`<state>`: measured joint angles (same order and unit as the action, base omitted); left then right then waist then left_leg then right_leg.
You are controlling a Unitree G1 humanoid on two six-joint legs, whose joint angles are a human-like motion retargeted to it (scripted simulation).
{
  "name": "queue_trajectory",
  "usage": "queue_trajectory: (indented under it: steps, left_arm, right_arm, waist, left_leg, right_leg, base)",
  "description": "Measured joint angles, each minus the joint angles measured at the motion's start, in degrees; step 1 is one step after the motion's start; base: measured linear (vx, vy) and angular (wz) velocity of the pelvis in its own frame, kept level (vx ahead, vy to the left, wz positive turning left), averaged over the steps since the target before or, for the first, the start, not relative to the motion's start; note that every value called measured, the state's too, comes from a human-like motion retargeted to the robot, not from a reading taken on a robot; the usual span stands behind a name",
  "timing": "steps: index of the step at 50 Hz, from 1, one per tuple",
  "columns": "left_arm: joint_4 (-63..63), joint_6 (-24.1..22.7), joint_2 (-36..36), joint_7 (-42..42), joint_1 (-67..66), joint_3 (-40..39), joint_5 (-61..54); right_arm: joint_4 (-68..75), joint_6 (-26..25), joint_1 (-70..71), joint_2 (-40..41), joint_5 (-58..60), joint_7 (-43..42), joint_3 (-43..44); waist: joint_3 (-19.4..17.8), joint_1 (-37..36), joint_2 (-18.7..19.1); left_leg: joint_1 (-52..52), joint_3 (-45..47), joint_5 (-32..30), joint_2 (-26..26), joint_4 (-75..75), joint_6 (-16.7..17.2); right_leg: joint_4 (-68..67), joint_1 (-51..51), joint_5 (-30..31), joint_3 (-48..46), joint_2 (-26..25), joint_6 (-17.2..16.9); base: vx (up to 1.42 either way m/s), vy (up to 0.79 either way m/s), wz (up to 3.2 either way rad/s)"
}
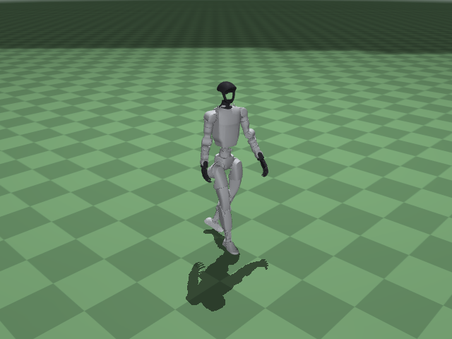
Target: Walk run
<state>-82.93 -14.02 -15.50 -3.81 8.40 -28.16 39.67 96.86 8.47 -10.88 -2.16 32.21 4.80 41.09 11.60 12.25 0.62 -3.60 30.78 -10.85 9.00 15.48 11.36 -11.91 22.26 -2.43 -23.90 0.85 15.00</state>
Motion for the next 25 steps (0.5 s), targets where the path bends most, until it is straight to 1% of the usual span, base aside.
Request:
queue_trajectory:
  steps: [1,2,3,5,7,10,12,13,14,17,20,22,23,24,25]
  left_arm:
    - [-0.07,-1.62,1.09,-0.73,-0.49,0.24,-0.34]
    - [-0.12,-3.16,1.95,-1.63,-1.02,0.59,-0.50]
    - [-0.11,-4.54,2.37,-2.88,-1.63,1.16,-0.28]
    - [0.43,-6.05,3.25,-5.38,-3.64,3.40,2.04]
    - [1.01,-6.12,4.11,-5.07,-6.81,5.43,6.82]
    - [-0.59,-3.79,5.48,0.64,-11.86,4.27,15.38]
    - [-2.80,-2.14,6.16,1.91,-15.25,4.44,17.81]
    - [-3.98,-1.72,6.39,1.47,-16.82,4.70,18.47]
    - [-5.00,-1.14,6.77,0.97,-18.30,4.77,18.98]
    - [-7.69,0.63,8.49,0.00,-21.88,3.64,20.54]
    - [-10.19,2.07,9.05,-0.06,-24.39,2.81,21.92]
    - [-11.92,2.70,8.60,0.57,-26.33,2.23,21.98]
    - [-12.94,2.92,8.01,0.90,-27.14,2.21,21.77]
    - [-13.76,3.53,7.37,0.90,-28.00,2.49,21.40]
    - [-14.48,4.33,6.70,0.75,-28.87,2.93,20.95]
  right_arm:
    - [0.27,0.25,-0.20,-0.14,-0.79,0.36,-0.03]
    - [0.47,0.64,-0.29,-0.27,-1.58,0.70,-0.22]
    - [0.53,1.33,-0.20,-0.36,-2.34,1.00,-0.73]
    - [0.54,1.49,0.27,-0.59,-3.65,1.91,-1.33]
    - [0.40,1.24,1.25,-1.07,-3.06,2.55,-1.07]
    - [-2.15,2.70,3.27,-1.30,-0.94,2.53,-2.22]
    - [-5.26,3.91,4.48,-1.49,0.31,2.24,-3.23]
    - [-7.04,4.53,5.08,-1.54,1.12,2.14,-3.55]
    - [-8.84,5.14,5.74,-1.54,1.85,2.15,-3.76]
    - [-13.91,6.68,7.79,-1.51,2.96,2.51,-4.18]
    - [-17.65,7.95,8.73,-1.24,1.94,2.52,-5.09]
    - [-18.33,8.81,8.00,-1.15,0.24,2.05,-7.03]
    - [-17.87,9.22,7.64,-1.46,-0.78,1.76,-8.12]
    - [-17.06,9.32,7.11,-1.88,-0.94,1.57,-8.42]
    - [-16.08,9.25,6.49,-2.37,-0.67,1.42,-8.34]
  waist:
    - [0.08,0.82,-1.01]
    - [0.31,0.80,-2.35]
    - [0.84,-0.86,-4.31]
    - [1.59,-3.42,-6.21]
    - [2.09,-3.61,-6.79]
    - [2.68,-5.90,-8.36]
    - [2.82,-6.94,-7.97]
    - [2.74,-7.64,-7.53]
    - [2.35,-8.00,-6.74]
    - [0.06,-9.98,-4.71]
    - [-2.72,-10.95,-2.53]
    - [-4.03,-11.42,-2.45]
    - [-4.57,-12.37,-2.44]
    - [-4.71,-13.36,-2.82]
    - [-4.64,-14.38,-3.39]
  left_leg:
    - [1.26,-1.18,-3.65,-0.26,5.59,-1.12]
    - [2.72,-1.85,-6.94,-0.95,11.13,-3.03]
    - [4.56,-1.49,-9.54,-2.49,16.54,-6.55]
    - [11.39,-7.96,-10.73,-6.84,26.44,-11.09]
    - [17.88,-14.37,-5.11,-9.35,33.52,-11.61]
    - [26.19,-17.54,-0.67,-11.20,36.53,-14.34]
    - [29.67,-17.91,2.81,-10.32,33.03,-17.35]
    - [31.27,-17.20,3.13,-8.88,30.51,-18.07]
    - [32.50,-17.95,3.40,-8.36,27.13,-17.34]
    - [36.21,-22.69,4.03,-8.07,16.04,-13.57]
    - [37.83,-30.10,5.64,-8.16,3.60,-13.90]
    - [37.19,-41.49,6.56,-10.42,-2.65,-11.46]
    - [36.48,-42.90,5.98,-9.63,-4.90,-8.93]
    - [35.31,-41.62,4.10,-9.11,-5.68,-8.50]
    - [33.90,-39.01,1.56,-8.71,-5.71,-9.13]
  right_leg:
    - [0.45,-1.95,-0.56,-0.49,1.37,0.00]
    - [1.02,-3.43,-0.92,0.54,2.28,0.00]
    - [1.83,-3.95,-0.86,4.62,2.25,0.00]
    - [2.33,-4.79,-0.74,11.58,1.47,0.00]
    - [2.44,-5.62,-0.22,15.92,0.72,0.00]
    - [2.92,-6.56,1.43,26.17,-1.81,0.00]
    - [3.79,-7.96,2.65,31.79,-4.01,0.00]
    - [4.21,-8.78,3.28,34.06,-5.13,0.00]
    - [4.65,-9.83,3.77,35.75,-6.33,0.00]
    - [5.45,-13.48,5.01,42.11,-9.78,0.00]
    - [5.43,-17.72,5.62,44.62,-12.58,0.00]
    - [3.89,-20.53,5.72,47.37,-13.66,0.00]
    - [2.55,-21.86,6.02,49.24,-14.55,0.00]
    - [0.99,-23.02,6.83,49.57,-14.69,0.00]
    - [-0.69,-24.12,7.89,49.12,-14.46,0.00]
  base:
    - [0.70,-0.18,-0.66]
    - [0.59,0.09,-1.62]
    - [0.61,-0.01,-2.41]
    - [0.64,-0.25,-2.69]
    - [0.38,-0.29,-2.22]
    - [0.50,-0.23,-3.00]
    - [0.52,-0.12,-3.00]
    - [0.50,-0.09,-2.88]
    - [0.60,-0.11,-2.75]
    - [0.52,-0.06,-2.79]
    - [0.82,-0.07,-2.17]
    - [0.87,-0.11,-1.94]
    - [0.83,-0.11,-2.06]
    - [0.94,-0.11,-2.05]
    - [1.11,-0.19,-1.65]
